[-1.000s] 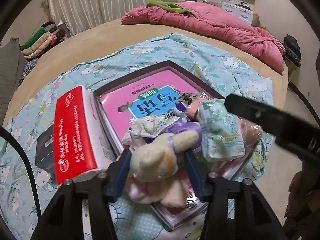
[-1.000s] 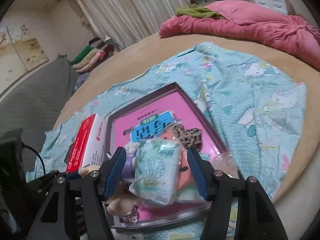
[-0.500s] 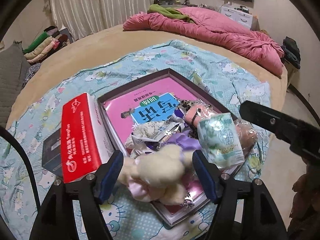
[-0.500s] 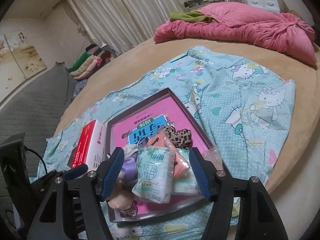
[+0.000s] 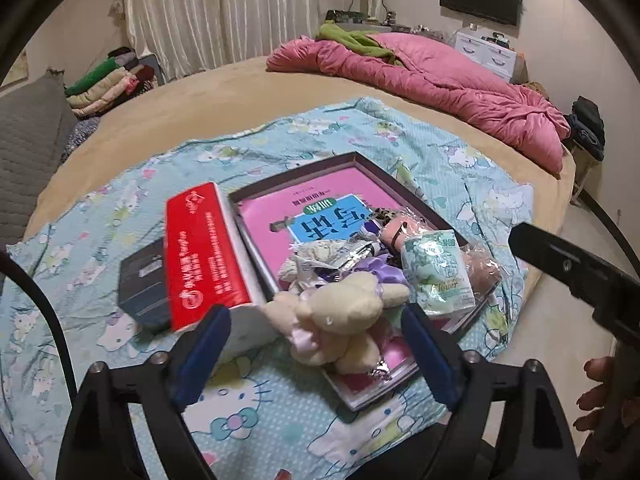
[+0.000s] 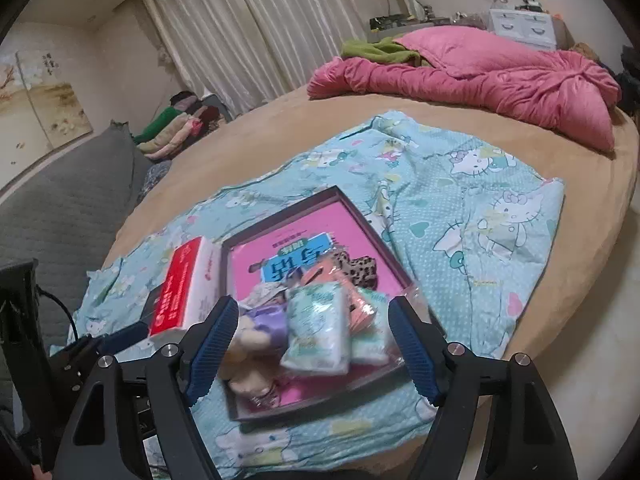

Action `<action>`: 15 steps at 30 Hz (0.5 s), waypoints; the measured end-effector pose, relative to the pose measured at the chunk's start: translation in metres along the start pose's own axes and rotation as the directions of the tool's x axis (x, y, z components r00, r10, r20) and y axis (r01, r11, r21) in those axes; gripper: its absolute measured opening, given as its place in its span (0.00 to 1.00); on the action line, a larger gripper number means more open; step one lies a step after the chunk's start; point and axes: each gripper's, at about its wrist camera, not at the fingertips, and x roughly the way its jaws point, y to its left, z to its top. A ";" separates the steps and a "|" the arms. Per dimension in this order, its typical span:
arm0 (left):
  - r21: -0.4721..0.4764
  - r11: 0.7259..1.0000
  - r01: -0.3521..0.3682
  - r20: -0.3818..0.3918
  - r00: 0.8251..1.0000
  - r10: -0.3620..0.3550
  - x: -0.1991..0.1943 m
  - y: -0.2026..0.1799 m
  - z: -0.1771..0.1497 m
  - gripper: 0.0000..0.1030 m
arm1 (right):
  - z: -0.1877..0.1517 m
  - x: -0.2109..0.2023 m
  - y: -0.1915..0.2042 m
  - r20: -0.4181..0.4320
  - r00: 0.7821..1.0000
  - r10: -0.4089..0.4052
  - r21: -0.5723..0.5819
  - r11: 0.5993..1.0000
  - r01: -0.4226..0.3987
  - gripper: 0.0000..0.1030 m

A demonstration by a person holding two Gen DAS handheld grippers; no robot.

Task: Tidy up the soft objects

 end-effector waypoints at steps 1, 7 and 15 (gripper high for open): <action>0.003 1.000 -0.007 0.009 1.000 0.007 -0.006 0.001 -0.002 0.85 | -0.002 -0.004 0.004 0.003 1.000 -0.006 0.000 1.000 0.006 0.77; -0.013 1.000 -0.019 0.026 0.999 0.019 -0.029 0.010 -0.013 0.85 | -0.013 -0.028 0.028 0.049 0.997 -0.054 -0.037 0.998 0.056 0.77; -0.083 0.996 -0.045 0.026 0.999 0.048 -0.051 0.034 -0.025 0.85 | -0.024 -0.049 0.054 0.080 0.994 -0.078 -0.078 0.993 0.084 0.79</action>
